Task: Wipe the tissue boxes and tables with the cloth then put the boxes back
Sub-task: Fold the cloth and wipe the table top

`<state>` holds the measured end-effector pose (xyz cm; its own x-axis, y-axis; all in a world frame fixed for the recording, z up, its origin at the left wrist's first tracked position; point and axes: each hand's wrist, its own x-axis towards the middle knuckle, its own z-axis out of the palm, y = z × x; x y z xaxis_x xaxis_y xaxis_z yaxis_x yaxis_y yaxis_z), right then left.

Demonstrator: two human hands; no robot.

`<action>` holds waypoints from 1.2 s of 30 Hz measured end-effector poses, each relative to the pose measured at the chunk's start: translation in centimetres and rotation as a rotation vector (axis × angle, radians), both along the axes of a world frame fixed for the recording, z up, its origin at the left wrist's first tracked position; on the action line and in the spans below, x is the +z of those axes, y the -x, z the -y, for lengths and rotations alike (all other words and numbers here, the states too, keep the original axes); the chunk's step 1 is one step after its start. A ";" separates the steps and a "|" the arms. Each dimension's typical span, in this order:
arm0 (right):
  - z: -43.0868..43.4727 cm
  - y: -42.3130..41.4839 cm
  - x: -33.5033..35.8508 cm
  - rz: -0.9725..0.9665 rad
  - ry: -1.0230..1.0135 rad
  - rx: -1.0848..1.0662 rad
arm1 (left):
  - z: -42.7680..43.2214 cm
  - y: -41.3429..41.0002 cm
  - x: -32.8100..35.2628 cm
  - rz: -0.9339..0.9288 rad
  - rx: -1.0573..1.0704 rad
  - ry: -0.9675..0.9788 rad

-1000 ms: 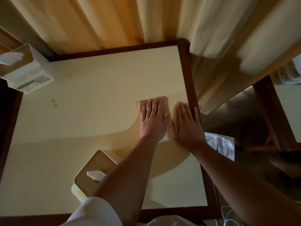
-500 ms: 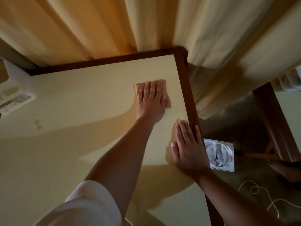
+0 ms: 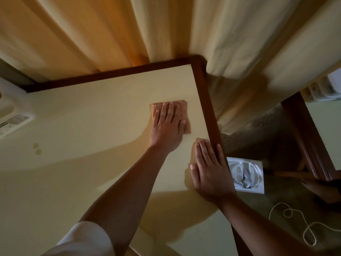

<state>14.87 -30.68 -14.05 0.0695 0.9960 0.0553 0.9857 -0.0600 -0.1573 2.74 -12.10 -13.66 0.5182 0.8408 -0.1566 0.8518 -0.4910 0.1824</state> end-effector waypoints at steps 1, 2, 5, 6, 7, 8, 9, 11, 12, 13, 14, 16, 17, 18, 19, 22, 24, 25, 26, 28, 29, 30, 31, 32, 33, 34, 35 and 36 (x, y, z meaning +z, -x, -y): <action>0.0 0.0 0.0 -0.003 -0.003 0.001 | -0.9 -0.6 0.1 0.005 0.021 0.007; 0.0 0.1 0.0 -0.004 -0.005 0.001 | -1.8 -1.2 0.2 0.008 0.039 0.012; 0.1 0.1 0.3 -0.001 0.000 -0.004 | -3.0 -3.3 0.5 0.033 0.065 0.050; 0.1 0.1 0.4 0.000 0.003 -0.004 | -2.7 -3.9 0.5 0.041 0.051 0.062; 0.1 0.1 0.4 -0.001 0.007 -0.006 | -2.0 -4.4 0.5 0.041 0.010 0.062; 0.0 0.1 0.4 -0.002 0.010 -0.007 | -1.1 -4.5 0.4 0.038 -0.045 0.052; 0.0 0.1 0.4 -0.004 0.013 -0.008 | -0.2 -4.1 0.4 0.033 -0.102 0.044; 0.1 0.1 0.4 -0.007 0.010 -0.011 | 1.0 -2.6 0.3 0.025 -0.177 0.029; 0.1 0.1 0.4 -0.008 0.006 -0.011 | 1.3 -1.8 0.1 0.017 -0.191 0.017; 0.1 0.1 0.4 -0.009 0.008 -0.011 | 1.4 -1.2 0.0 0.007 -0.196 0.009; 0.1 0.1 0.4 -0.011 0.010 -0.011 | 1.4 -0.6 -0.1 -0.009 -0.195 0.009; 0.1 0.1 0.3 -0.014 0.006 -0.016 | 0.9 -0.1 -0.1 -0.037 -0.170 0.012; 0.1 0.1 0.3 -0.017 0.002 -0.017 | 0.3 -0.3 -0.1 -0.041 -0.145 0.015; 0.0 0.1 0.2 -0.022 -0.002 -0.016 | -0.6 -0.7 0.0 -0.035 -0.112 0.020; 0.0 0.1 0.2 -0.025 -0.006 -0.017 | -1.4 -1.5 0.0 -0.028 -0.075 0.025; -0.1 0.1 0.3 -0.029 -0.014 -0.018 | -2.7 -3.9 0.2 -0.002 -0.018 0.042; -0.2 0.1 0.3 -0.041 -0.013 -0.019 | -2.6 -4.8 0.1 -0.002 -0.082 0.038; -0.2 0.1 0.3 -0.045 -0.011 -0.017 | -2.7 -4.7 0.1 -0.019 -0.136 0.025; -0.1 0.1 0.4 -0.050 -0.006 -0.016 | -3.0 -4.4 0.1 -0.040 -0.182 0.015; 0.0 0.1 0.4 -0.050 0.013 -0.014 | -4.9 -4.3 0.2 -0.072 -0.192 0.014; 0.0 0.1 0.4 -0.047 0.026 -0.013 | -6.2 -4.6 0.2 -0.072 -0.158 0.026; 0.0 0.1 0.4 -0.048 0.034 -0.011 | -7.7 -5.2 0.4 -0.065 -0.115 0.051; 0.0 0.0 0.5 -0.053 0.041 -0.009 | -9.1 -5.9 0.5 -0.057 -0.076 0.078; 0.0 0.0 0.5 -0.058 0.049 -0.008 | -10.3 -6.7 0.7 -0.056 -0.050 0.094; 0.0 -0.1 0.5 -0.061 0.059 -0.007 | -11.3 -7.5 0.8 -0.059 -0.039 0.103; 0.0 -0.1 0.5 -0.060 0.068 -0.007 | -11.9 -8.3 0.9 -0.059 -0.042 0.113; 0.0 -0.1 0.6 -0.060 0.071 -0.007 | -12.3 -9.0 1.0 -0.058 -0.058 0.120; 0.0 -0.1 0.6 -0.062 0.067 -0.008 | -12.4 -9.5 1.2 -0.058 -0.084 0.123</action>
